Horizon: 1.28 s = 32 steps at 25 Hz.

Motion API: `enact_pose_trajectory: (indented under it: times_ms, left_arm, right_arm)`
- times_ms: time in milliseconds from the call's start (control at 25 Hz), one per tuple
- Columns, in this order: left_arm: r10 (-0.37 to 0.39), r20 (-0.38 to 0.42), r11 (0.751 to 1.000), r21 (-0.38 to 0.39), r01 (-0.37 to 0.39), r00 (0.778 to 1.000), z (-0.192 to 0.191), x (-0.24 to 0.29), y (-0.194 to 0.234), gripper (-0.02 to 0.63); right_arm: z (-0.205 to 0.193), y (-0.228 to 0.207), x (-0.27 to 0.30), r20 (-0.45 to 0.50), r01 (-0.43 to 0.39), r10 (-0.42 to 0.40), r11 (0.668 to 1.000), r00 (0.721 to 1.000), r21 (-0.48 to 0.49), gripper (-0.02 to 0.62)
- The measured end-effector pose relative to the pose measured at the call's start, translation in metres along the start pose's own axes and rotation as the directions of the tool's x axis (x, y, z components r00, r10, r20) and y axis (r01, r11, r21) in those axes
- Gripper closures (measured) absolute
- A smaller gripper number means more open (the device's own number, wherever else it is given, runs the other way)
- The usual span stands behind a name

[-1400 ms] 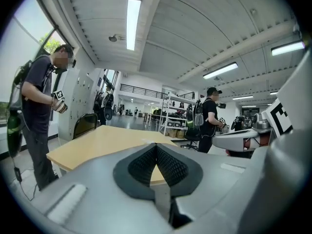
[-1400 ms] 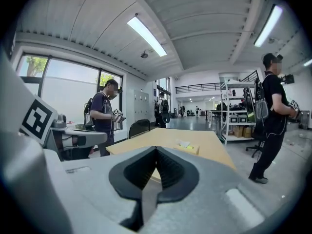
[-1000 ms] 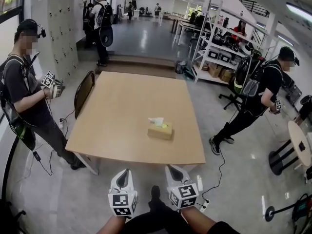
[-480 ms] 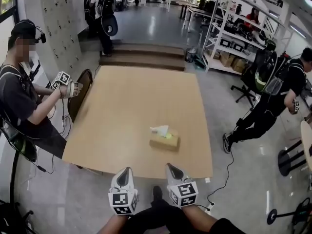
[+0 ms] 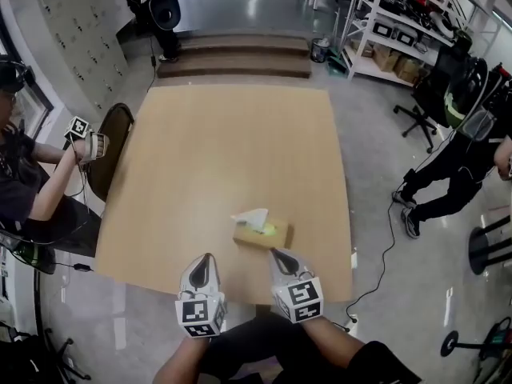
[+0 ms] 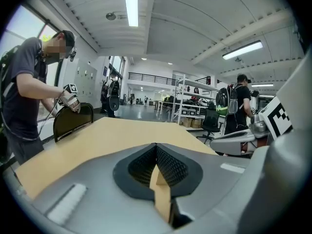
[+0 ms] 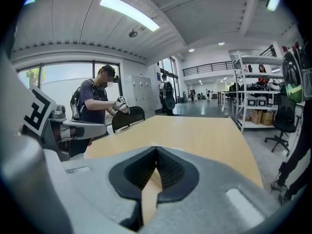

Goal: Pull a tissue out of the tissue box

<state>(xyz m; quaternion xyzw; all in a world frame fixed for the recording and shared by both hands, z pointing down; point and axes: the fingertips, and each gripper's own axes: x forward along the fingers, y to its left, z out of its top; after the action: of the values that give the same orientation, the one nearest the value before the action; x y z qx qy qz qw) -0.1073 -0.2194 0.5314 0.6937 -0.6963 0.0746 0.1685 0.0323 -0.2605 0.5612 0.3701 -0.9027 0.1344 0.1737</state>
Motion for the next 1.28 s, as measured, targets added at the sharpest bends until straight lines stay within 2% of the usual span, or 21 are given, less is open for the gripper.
enact_pose_trajectory:
  times_ms: [200,440,720,1000,1080,1280]
  left_arm:
    - [0.003,-0.039,0.999,0.055,-0.001,0.999,-0.013,0.018,-0.001,0.588]
    - [0.017,-0.068,0.996,0.093,-0.011,0.998,-0.008,0.041,0.014,0.588]
    - [-0.078,-0.099,0.988,0.126,0.090,0.992,-0.003,0.084,0.025,0.588]
    - [-0.176,-0.152,0.976,0.099,0.192,0.973,-0.017,0.112,0.036,0.588]
    - [-0.197,-0.163,0.974,0.077,0.212,0.967,-0.020,0.117,0.037,0.588]
    - [-0.227,-0.176,0.966,0.081,0.244,0.958,-0.028,0.127,0.040,0.588]
  right_arm:
    - [-0.006,-0.028,0.028,-0.061,-0.007,0.007,1.000,0.998,-0.004,0.604]
    - [-0.006,-0.027,0.051,-0.094,-0.028,0.029,1.000,0.995,0.008,0.561]
    - [-0.012,-0.019,0.074,-0.154,0.023,-0.024,1.000,0.988,-0.009,0.531]
    - [-0.034,-0.015,0.098,-0.287,0.079,-0.086,0.996,0.954,-0.033,0.501]
    - [-0.041,-0.016,0.102,-0.315,0.097,-0.107,0.994,0.943,-0.045,0.499]
    - [-0.050,-0.020,0.113,-0.361,0.136,-0.147,0.989,0.921,-0.056,0.497]
